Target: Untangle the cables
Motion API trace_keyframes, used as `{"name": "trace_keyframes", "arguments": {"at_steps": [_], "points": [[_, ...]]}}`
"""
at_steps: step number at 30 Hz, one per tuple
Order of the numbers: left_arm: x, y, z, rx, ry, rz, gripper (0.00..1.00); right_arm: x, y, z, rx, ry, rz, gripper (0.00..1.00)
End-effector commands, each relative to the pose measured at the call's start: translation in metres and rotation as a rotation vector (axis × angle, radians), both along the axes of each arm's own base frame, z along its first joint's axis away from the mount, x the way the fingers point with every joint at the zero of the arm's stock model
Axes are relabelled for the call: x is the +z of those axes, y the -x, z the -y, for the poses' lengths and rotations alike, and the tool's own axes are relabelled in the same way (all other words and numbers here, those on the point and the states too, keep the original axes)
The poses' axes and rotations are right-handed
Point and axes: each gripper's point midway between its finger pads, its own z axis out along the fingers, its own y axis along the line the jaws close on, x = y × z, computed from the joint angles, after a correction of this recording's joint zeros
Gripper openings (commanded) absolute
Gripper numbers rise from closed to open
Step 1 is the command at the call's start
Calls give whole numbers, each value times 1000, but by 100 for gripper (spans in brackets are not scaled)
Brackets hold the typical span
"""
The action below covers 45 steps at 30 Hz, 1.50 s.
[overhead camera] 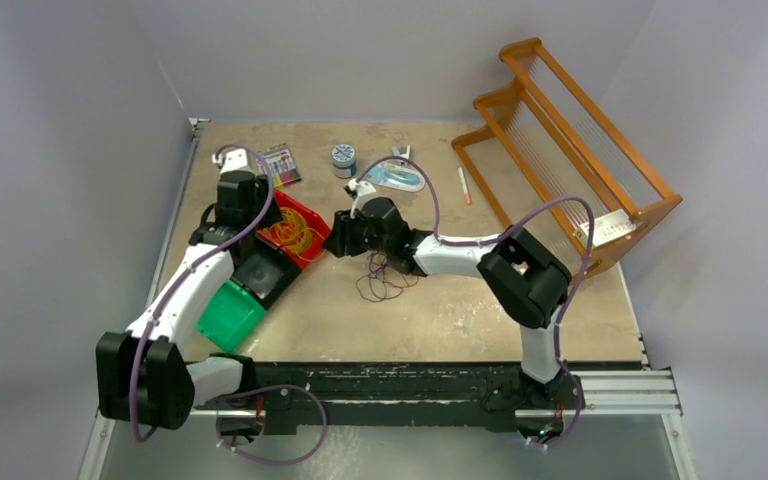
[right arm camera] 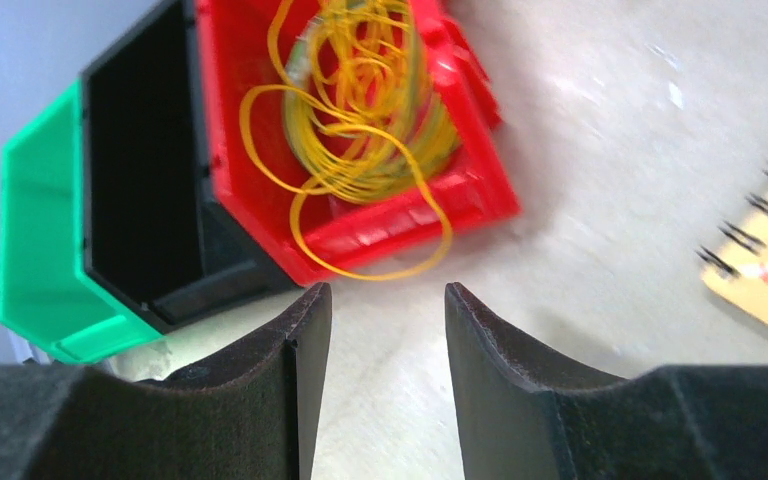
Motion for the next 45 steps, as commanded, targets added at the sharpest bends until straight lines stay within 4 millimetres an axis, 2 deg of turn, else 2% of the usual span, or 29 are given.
{"name": "trace_keyframes", "arguments": {"at_steps": [1, 6, 10, 11, 12, 16, 28, 34, 40, 45], "points": [[4, -12, 36, -192, -3, -27, 51, 44, -19, 31, -103, -124, 29, 48], [-14, -6, 51, -277, -124, -135, 51, 51, -22, 68, -132, -144, 48, 48], [-29, 0, 60, -378, -235, -234, 51, 63, -23, 80, -130, -121, 102, 48], [-33, 1, 59, -395, -257, -260, 51, 56, -20, 84, -128, -100, 97, 48], [-38, 1, 58, -408, -279, -290, 51, 56, -19, 86, -124, -92, 106, 48], [-47, 2, 58, -468, -326, -355, 51, 60, -18, 89, -109, -86, 118, 48], [-62, -2, 83, -625, -321, -417, 47, 56, -13, 91, -80, -75, 109, 48], [-79, -7, 86, -620, -323, -459, 39, 55, -12, 91, -86, -93, 102, 47], [-82, -17, 90, -610, -342, -459, 35, 48, -9, 92, -89, -106, 81, 47], [-82, -22, 85, -575, -360, -461, 22, 47, -8, 92, -88, -108, 82, 47]]}}
